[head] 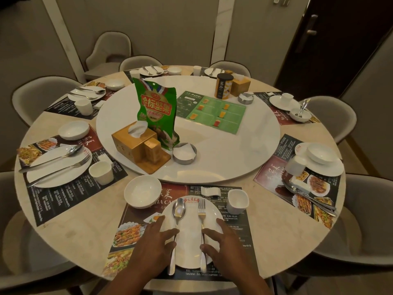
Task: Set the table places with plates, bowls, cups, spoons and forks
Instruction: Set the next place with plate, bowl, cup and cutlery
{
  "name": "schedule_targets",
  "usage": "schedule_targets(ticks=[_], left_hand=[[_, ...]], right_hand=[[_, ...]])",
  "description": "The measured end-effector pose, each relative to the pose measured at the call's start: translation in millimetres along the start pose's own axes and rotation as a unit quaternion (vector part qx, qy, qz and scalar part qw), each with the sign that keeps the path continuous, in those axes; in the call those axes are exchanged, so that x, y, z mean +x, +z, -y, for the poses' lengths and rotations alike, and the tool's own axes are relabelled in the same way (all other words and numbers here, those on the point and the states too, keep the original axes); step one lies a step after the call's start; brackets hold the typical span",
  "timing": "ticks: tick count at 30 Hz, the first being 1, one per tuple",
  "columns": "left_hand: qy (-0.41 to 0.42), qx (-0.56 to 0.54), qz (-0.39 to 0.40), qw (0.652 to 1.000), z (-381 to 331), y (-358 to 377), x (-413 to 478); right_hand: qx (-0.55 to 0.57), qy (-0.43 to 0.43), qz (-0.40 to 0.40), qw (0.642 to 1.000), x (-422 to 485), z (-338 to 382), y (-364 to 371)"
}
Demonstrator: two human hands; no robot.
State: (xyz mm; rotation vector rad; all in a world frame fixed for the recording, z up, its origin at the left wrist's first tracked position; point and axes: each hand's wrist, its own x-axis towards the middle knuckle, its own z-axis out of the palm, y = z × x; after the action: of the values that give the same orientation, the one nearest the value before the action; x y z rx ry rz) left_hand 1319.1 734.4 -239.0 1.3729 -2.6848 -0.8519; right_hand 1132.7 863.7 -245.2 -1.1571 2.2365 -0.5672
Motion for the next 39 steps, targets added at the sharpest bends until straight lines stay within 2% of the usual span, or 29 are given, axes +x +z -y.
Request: schedule_targets(ticks=[3,5,7,8,10,13,16,22,39], left_hand=[[0.009,0.000,0.007,1.000,1,-1,0],[0.015,-0.008,0.006,1.000,2,-4,-1],[0.031,-0.022,-0.008,0.999,2,-6,-2],[0.036,-0.027,-0.017,0.999,1,-6,-2],[0.028,-0.045,-0.034,0.998,0,-6,-1],[-0.035,-0.088,-0.058,0.994,-2,-6,1],[-0.074,-0.155,-0.108,0.979,-4,-6,2],[-0.165,-0.227,-0.104,0.954,-7,-9,3],[-0.183,-0.225,-0.135,0.947,-13,-9,1]], right_hand=[[-0.006,-0.023,-0.046,0.999,-1,-6,-7],[0.007,-0.049,-0.151,0.987,0,-9,-21],[0.010,-0.028,-0.265,0.964,4,-11,-41],[0.001,-0.008,-0.293,0.956,10,-15,-51],[-0.009,0.022,-0.270,0.963,26,-22,-67],[0.043,0.059,-0.161,0.984,48,-26,-79],[0.068,0.053,-0.123,0.989,60,-28,-74],[0.127,0.083,-0.170,0.974,67,-29,-61],[0.158,0.066,-0.199,0.965,72,-39,-54]])
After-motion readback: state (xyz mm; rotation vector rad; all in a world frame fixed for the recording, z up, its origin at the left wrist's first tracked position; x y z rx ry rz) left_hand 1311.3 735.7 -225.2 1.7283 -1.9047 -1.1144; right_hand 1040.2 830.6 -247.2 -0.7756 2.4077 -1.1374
